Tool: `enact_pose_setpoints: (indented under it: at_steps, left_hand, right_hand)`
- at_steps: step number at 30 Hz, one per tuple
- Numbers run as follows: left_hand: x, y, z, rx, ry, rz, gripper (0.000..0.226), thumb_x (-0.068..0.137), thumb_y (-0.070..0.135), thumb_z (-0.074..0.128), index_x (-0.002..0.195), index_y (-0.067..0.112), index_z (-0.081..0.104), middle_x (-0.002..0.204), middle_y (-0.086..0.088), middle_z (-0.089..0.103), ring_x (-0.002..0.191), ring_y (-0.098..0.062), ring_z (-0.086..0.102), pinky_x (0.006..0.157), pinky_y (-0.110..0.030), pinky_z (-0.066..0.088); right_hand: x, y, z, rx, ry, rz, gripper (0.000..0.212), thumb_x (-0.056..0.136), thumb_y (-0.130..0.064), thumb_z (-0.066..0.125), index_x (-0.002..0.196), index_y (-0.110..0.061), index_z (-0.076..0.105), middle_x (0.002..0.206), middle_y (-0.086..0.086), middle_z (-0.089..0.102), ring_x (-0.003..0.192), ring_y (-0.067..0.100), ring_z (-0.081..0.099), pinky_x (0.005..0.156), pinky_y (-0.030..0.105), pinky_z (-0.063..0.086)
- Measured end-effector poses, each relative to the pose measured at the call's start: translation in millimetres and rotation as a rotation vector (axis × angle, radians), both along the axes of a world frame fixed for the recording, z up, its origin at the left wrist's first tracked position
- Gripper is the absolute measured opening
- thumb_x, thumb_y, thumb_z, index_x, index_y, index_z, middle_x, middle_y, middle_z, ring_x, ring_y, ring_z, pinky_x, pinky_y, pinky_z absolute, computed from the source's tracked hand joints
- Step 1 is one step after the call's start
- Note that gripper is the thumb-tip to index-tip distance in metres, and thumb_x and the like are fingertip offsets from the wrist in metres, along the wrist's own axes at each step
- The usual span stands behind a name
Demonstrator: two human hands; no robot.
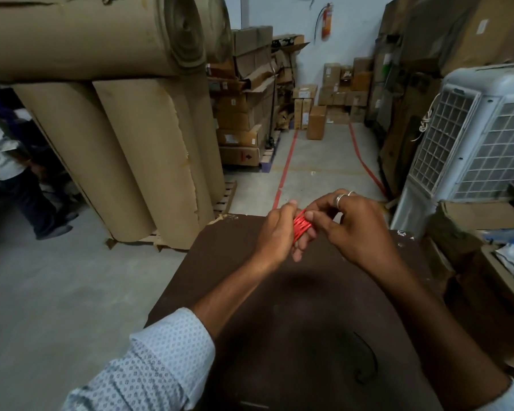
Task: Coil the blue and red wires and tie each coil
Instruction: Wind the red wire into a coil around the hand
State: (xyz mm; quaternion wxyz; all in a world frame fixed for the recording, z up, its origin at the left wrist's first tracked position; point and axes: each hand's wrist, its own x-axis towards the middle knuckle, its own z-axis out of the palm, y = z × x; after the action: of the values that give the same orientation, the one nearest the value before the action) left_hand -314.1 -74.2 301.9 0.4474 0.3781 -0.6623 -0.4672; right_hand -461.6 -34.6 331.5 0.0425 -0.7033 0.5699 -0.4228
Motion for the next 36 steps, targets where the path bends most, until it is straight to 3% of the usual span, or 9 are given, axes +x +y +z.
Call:
enact_pose_setpoints:
  at_steps: [4,7,10,14,17,22,30,36]
  left_hand:
    - [-1,3,-4,-0.033,0.033,0.041,0.060,0.107,0.021,0.030,0.059,0.001,0.061,0.045,-0.012,0.051,0.035,-0.026,0.042,0.041,-0.035,0.038]
    - [-2,3,-4,-0.014,0.078,0.090,0.061,0.106,0.021,0.033,0.056,-0.002,0.059,0.042,-0.014,0.045,0.032,-0.022,0.037,0.037,-0.027,0.033]
    - [-2,2,-7,0.042,0.145,0.088,0.063,0.106,0.022,0.035,0.051,0.002,0.058,0.038,-0.010,0.040,0.028,-0.020,0.031,0.034,-0.020,0.027]
    - [-2,2,-6,0.098,0.229,0.023,0.060,0.104,0.018,0.038,0.047,0.010,0.056,0.034,-0.006,0.038,0.025,-0.017,0.027,0.034,-0.015,0.024]
    - [-2,2,-4,0.118,0.303,0.005,0.054,0.101,0.012,0.043,0.048,0.006,0.054,0.033,-0.005,0.037,0.024,-0.015,0.025,0.034,-0.015,0.023]
    - [-6,0,-6,0.148,0.402,0.103,0.056,0.096,0.010,0.046,0.040,0.011,0.049,0.032,-0.004,0.036,0.023,-0.014,0.024,0.034,-0.016,0.021]
    - [-16,2,-10,0.209,0.513,0.307,0.050,0.093,0.012,0.051,0.045,0.004,0.042,0.033,-0.003,0.033,0.025,-0.013,0.025,0.037,-0.018,0.026]
    - [-21,-2,-13,0.410,0.510,0.359,0.053,0.097,0.027,0.051,0.047,0.013,0.041,0.039,-0.003,0.033,0.029,-0.014,0.027,0.039,-0.022,0.024]
  right_hand:
    - [-9,-1,-2,0.055,-0.068,0.031,0.003,0.086,-0.023,0.077,0.088,-0.024,0.077,0.082,-0.008,0.072,0.077,0.005,0.065,0.064,0.009,0.044]
    - [-10,-6,-16,0.102,-0.281,0.078,0.003,0.090,-0.021,0.073,0.090,-0.024,0.075,0.083,-0.004,0.074,0.079,0.014,0.069,0.070,0.024,0.054]
    - [-13,-7,-30,0.194,-0.520,0.208,0.018,0.094,-0.030,0.069,0.109,-0.023,0.071,0.099,0.004,0.075,0.092,0.030,0.070,0.076,0.043,0.059]
    - [-12,-3,-40,0.263,-0.669,0.353,0.039,0.091,-0.024,0.063,0.127,-0.009,0.062,0.117,0.003,0.073,0.101,0.014,0.072,0.070,0.030,0.060]
    - [-12,-3,-47,0.243,-0.703,0.369,0.032,0.093,-0.013,0.064,0.124,-0.004,0.065,0.109,0.011,0.075,0.096,0.016,0.072,0.069,0.034,0.060]
    - [-5,-1,-51,0.191,-0.713,0.371,0.022,0.092,-0.004,0.067,0.114,-0.004,0.070,0.100,0.007,0.077,0.088,0.016,0.073,0.068,0.033,0.059]
    - [5,2,-49,0.194,-0.755,0.362,0.026,0.087,-0.006,0.073,0.112,-0.001,0.068,0.099,0.014,0.076,0.090,0.024,0.074,0.076,0.028,0.059]
    - [8,2,-57,0.177,-0.758,0.323,0.027,0.085,-0.004,0.076,0.109,0.002,0.065,0.099,0.021,0.073,0.095,0.040,0.070,0.085,0.044,0.061]
